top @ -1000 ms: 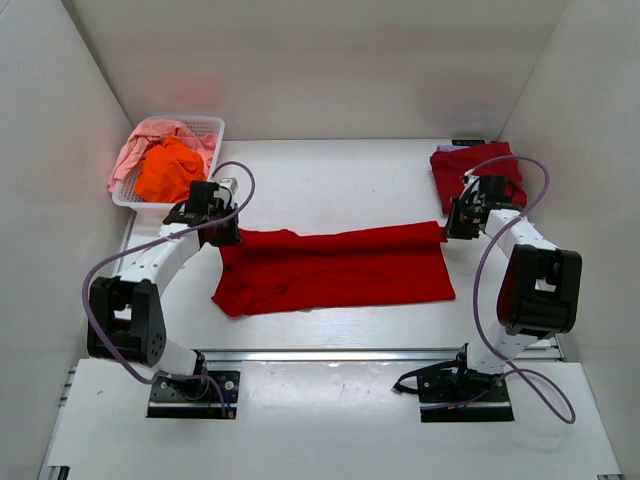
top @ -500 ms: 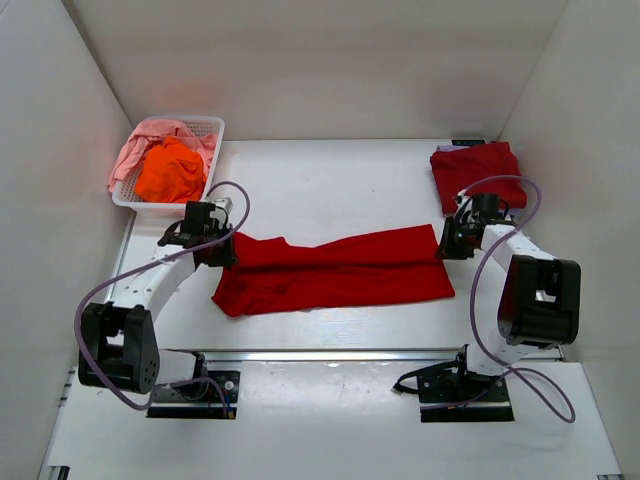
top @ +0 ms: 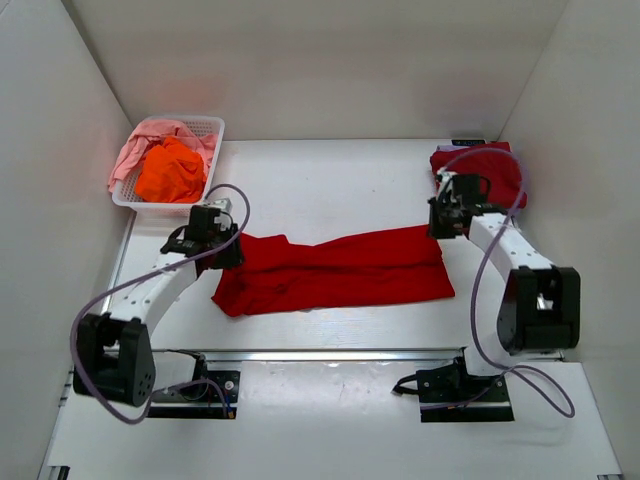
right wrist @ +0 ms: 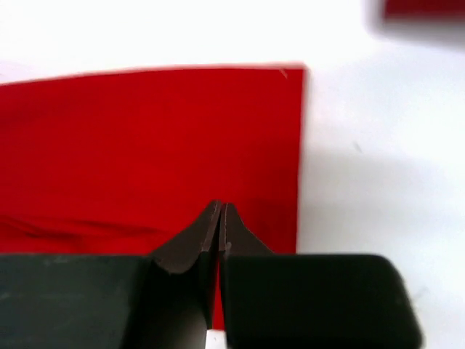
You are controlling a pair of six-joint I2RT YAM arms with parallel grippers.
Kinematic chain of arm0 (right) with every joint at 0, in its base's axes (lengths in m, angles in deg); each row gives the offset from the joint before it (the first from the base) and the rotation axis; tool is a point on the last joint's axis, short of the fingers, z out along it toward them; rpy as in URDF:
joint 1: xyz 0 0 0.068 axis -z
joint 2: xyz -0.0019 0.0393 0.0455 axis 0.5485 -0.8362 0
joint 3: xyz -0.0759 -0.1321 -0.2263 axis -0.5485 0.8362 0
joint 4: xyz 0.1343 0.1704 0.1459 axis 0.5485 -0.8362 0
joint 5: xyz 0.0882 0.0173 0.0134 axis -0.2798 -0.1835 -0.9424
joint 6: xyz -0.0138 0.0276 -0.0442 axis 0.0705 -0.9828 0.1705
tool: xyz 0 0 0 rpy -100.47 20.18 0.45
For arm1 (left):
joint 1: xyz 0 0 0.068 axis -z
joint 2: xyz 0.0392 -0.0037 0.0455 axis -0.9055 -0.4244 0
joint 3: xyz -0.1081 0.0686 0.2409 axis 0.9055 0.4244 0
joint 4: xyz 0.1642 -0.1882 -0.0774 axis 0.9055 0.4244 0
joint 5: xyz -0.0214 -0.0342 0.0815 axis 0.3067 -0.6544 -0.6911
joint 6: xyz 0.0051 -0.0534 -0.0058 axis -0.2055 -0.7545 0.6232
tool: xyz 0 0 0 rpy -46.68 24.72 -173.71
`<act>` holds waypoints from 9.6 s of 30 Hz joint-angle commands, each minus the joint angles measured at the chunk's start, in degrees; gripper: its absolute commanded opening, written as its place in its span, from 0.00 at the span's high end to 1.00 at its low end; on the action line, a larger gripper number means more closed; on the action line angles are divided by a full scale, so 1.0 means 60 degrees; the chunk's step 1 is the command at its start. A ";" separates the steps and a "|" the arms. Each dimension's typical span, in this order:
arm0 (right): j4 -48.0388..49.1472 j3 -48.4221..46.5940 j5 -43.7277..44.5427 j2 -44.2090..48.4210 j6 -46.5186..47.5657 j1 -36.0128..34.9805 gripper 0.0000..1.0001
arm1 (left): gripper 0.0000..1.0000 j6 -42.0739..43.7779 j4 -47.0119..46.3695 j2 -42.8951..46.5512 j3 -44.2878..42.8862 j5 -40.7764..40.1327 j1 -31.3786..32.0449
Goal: Fold and stack the t-shirts
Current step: Fold the other side of the tshirt into a rectangle, then rotate the tshirt 90 degrees, then grab the bottom of the folded rectangular tshirt with both arms, then fold the folded rectangular tshirt in 1/3 of the way, then grab one side of the 2/3 rectangular tshirt with both arms, then fold the long partially folded tshirt into a neat square
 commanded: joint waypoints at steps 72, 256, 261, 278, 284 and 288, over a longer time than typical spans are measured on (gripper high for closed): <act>0.3559 0.4353 0.3421 0.1791 -0.7974 -0.8705 1.00 | 0.82 -0.2433 0.0136 -1.1706 -1.6284 0.4484 0.0897; 0.1522 0.4969 -0.3493 0.2127 -0.6172 -0.5730 1.00 | 1.00 -0.2882 -0.0287 0.2490 0.4375 0.3707 0.2332; 0.1477 0.5029 -0.3917 0.2890 -0.6248 -0.5307 1.00 | 1.00 -0.3557 -0.0313 0.3139 0.3676 0.3794 0.1926; -0.0589 -0.6234 -0.4285 -0.5251 -0.3418 -0.1484 0.67 | 0.43 -0.3716 -0.3224 -0.6422 -0.5507 0.4218 -0.0742; -0.0138 -0.6623 -0.3699 -0.5944 -0.3375 -0.1379 0.52 | 0.25 -0.4919 -0.4370 -0.6958 -0.6114 0.5054 -0.0905; 0.0787 -0.4965 -0.3595 -0.5196 -0.3244 -0.1555 0.32 | 0.25 -0.5051 -0.5073 -0.5888 -0.4462 0.5244 -0.0730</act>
